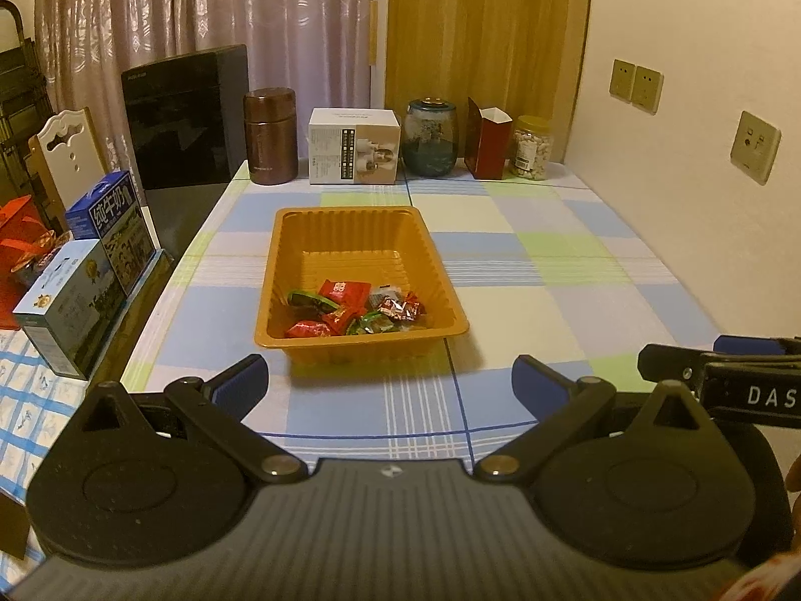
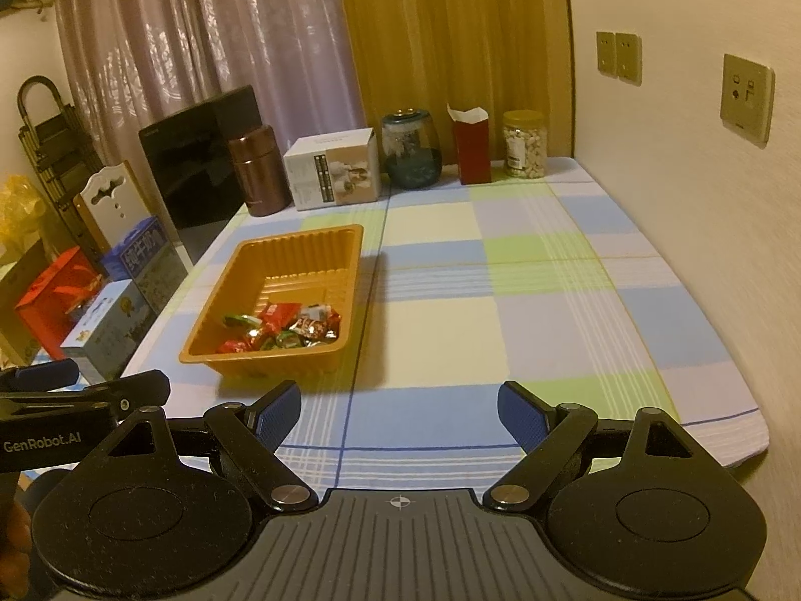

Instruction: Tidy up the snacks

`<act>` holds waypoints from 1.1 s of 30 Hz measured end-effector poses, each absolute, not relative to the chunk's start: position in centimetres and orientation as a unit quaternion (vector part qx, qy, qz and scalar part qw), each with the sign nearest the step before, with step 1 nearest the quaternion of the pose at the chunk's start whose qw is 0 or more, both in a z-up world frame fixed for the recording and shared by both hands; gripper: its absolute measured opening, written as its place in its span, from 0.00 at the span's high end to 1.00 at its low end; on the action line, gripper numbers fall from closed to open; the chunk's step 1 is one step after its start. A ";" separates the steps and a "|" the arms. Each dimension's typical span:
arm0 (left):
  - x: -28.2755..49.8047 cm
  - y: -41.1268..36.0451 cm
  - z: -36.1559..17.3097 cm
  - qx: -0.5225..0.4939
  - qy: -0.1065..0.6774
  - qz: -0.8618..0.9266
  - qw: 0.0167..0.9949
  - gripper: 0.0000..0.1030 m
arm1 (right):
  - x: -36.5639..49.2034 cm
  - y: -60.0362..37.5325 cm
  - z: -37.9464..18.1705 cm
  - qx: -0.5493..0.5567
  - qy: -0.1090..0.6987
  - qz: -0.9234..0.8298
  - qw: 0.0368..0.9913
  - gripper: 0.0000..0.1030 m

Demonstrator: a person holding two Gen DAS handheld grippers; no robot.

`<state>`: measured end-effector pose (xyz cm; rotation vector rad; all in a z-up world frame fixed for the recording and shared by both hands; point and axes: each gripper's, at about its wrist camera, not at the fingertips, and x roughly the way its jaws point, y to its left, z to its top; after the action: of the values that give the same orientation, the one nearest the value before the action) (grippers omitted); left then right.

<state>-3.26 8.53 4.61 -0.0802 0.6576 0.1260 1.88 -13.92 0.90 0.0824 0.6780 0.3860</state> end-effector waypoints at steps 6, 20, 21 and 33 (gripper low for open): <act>-3.2 8.4 4.6 -0.038 0.321 0.062 0.944 0.00 | 1.9 -13.9 0.9 0.041 0.331 0.188 0.924 0.17; -3.4 8.4 4.4 -0.040 0.322 0.064 0.944 0.00 | 1.7 -13.7 0.9 0.040 0.330 0.189 0.924 0.17; -3.4 8.4 4.5 -0.040 0.322 0.065 0.944 0.00 | 1.7 -13.8 0.9 0.040 0.330 0.189 0.924 0.17; -3.5 8.5 4.5 -0.040 0.321 0.064 0.944 0.00 | 1.7 -13.7 0.9 0.040 0.331 0.189 0.924 0.17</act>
<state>-3.45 8.49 4.45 -0.0821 0.6535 0.1313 1.68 -13.74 0.86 0.0822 0.6785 0.3882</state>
